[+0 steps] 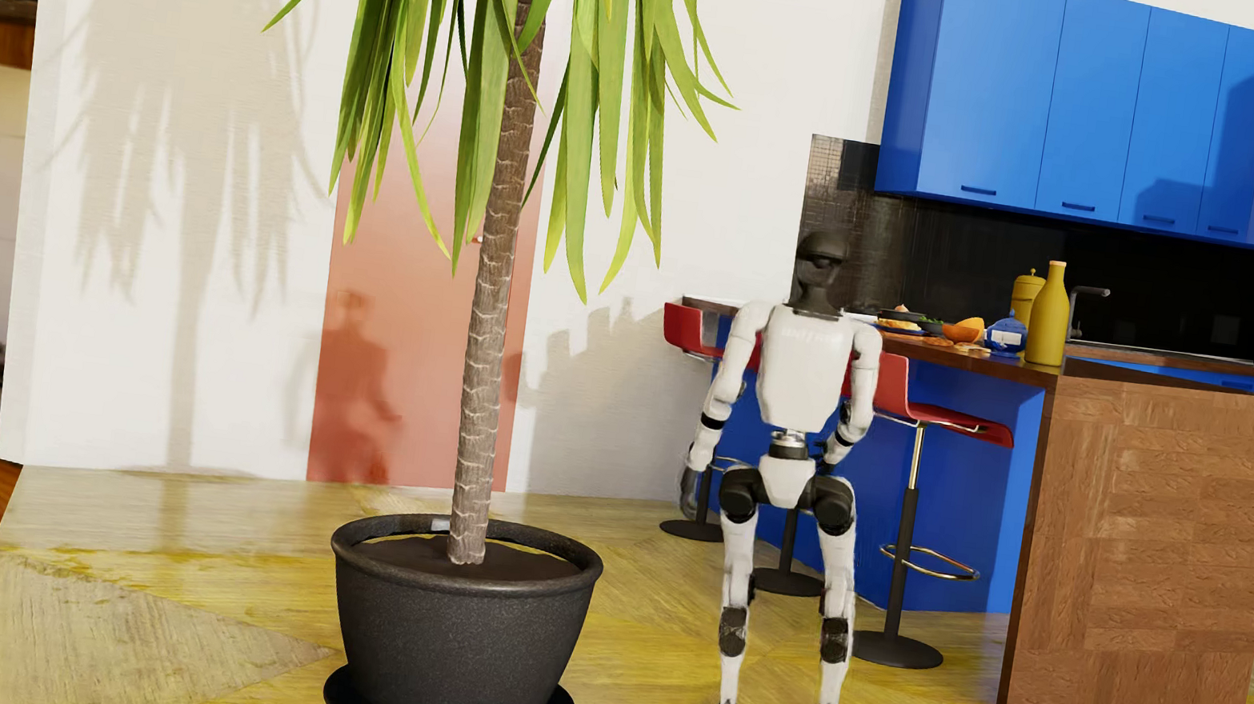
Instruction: Go around the plant
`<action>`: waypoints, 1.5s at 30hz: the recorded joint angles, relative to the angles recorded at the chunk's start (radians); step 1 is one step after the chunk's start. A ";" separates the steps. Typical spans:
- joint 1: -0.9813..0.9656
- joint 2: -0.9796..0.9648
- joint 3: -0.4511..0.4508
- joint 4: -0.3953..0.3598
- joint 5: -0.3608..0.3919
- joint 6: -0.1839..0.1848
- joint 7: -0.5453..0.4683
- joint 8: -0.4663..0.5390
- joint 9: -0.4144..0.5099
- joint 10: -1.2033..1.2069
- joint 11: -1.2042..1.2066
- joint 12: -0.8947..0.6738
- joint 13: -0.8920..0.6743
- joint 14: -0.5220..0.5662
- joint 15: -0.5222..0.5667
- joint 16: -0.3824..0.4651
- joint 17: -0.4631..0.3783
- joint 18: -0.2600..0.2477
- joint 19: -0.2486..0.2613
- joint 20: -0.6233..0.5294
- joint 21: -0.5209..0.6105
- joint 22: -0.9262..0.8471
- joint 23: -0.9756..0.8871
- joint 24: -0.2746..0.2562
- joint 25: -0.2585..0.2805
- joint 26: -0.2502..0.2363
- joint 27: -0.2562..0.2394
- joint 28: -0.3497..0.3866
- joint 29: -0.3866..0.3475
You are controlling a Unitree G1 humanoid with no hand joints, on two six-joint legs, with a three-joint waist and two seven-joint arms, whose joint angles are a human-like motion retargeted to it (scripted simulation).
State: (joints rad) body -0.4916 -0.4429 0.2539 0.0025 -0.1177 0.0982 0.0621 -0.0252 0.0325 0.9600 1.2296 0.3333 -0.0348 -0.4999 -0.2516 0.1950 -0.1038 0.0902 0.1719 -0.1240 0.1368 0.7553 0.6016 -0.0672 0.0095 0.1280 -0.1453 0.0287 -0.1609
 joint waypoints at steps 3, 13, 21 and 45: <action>0.134 -0.229 -0.158 -0.073 0.039 -0.154 -0.063 0.080 -0.009 -0.062 -0.082 -0.097 0.265 -0.093 -0.134 -0.014 -0.073 -0.012 0.030 0.059 -0.088 -0.104 0.051 0.002 -0.103 0.053 0.033 0.077 0.120; 0.091 -0.139 -0.011 -0.042 0.005 -0.019 -0.030 0.057 0.006 -0.003 0.016 0.029 0.070 -0.115 -0.034 0.020 0.006 0.000 0.024 0.014 0.005 0.019 -0.001 0.057 -0.047 0.012 -0.001 0.011 -0.050; -0.085 0.041 0.011 0.026 -0.021 -0.031 0.018 -0.100 -0.028 0.200 -0.339 -0.072 0.122 0.034 -0.247 -0.016 -0.074 -0.039 -0.076 0.090 -0.051 -0.160 -0.022 -0.038 -0.002 0.034 0.142 -0.072 0.007; -0.007 -0.122 -0.240 0.031 0.075 -0.086 -0.051 0.021 -0.016 -0.170 -0.456 -0.132 0.230 0.237 -0.021 -0.022 -0.096 -0.110 -0.080 0.073 -0.116 -0.116 0.012 0.029 -0.104 0.034 0.163 -0.091 0.176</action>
State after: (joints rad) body -0.4984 -0.5653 0.0140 0.0331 -0.0427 0.0124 0.0111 -0.0041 0.0168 0.7901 0.7738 0.2011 0.1949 -0.2629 -0.2730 0.1732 -0.1996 -0.0202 0.0924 -0.0511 0.0204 0.6397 0.6131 -0.0383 -0.0944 0.1620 0.0173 -0.0621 0.0154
